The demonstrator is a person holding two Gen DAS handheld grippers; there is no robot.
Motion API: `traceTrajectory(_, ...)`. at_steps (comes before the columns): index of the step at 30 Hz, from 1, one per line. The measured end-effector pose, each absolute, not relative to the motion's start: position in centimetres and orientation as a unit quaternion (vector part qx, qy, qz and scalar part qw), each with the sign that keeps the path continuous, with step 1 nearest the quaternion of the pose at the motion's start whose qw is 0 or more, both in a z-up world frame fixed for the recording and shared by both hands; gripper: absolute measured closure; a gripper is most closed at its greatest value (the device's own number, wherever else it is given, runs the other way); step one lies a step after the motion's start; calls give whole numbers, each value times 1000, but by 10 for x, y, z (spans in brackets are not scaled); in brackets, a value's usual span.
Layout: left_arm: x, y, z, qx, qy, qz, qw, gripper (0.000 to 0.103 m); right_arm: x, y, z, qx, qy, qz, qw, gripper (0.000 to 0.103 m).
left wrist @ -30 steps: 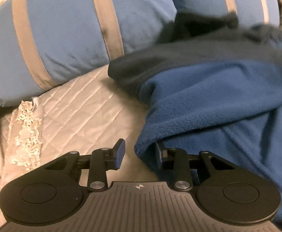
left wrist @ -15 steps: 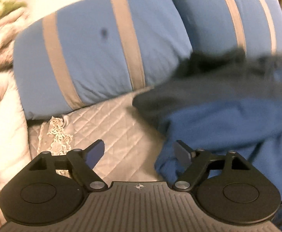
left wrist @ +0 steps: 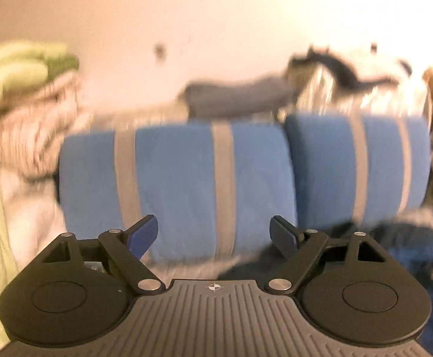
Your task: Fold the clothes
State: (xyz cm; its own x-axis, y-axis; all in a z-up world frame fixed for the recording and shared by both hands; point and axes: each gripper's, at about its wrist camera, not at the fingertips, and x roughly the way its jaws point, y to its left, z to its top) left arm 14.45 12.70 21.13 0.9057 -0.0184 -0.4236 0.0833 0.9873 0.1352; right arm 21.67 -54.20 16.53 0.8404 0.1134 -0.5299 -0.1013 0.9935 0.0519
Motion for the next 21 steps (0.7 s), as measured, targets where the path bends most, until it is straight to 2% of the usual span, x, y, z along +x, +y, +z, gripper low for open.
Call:
traceTrajectory(4,143,105,242,72,185,-40,979,19,219,-568,194,23,253,21,967,0)
traceTrajectory(7,139,85,237,55,181,-68,980,18,215,-588,205,31,237,0,971,0)
traceTrajectory(12,140,52,189,50,201,-111,972,18,201,-611,189,47,239,-8,970,0)
traceTrajectory(17,153,32,122,78,250,-127,957,18,186,-592,156,12,268,48,962,0)
traceTrajectory(21,158,31,79,36,302,-123,945,18,179,-577,133,-16,283,89,955,0)
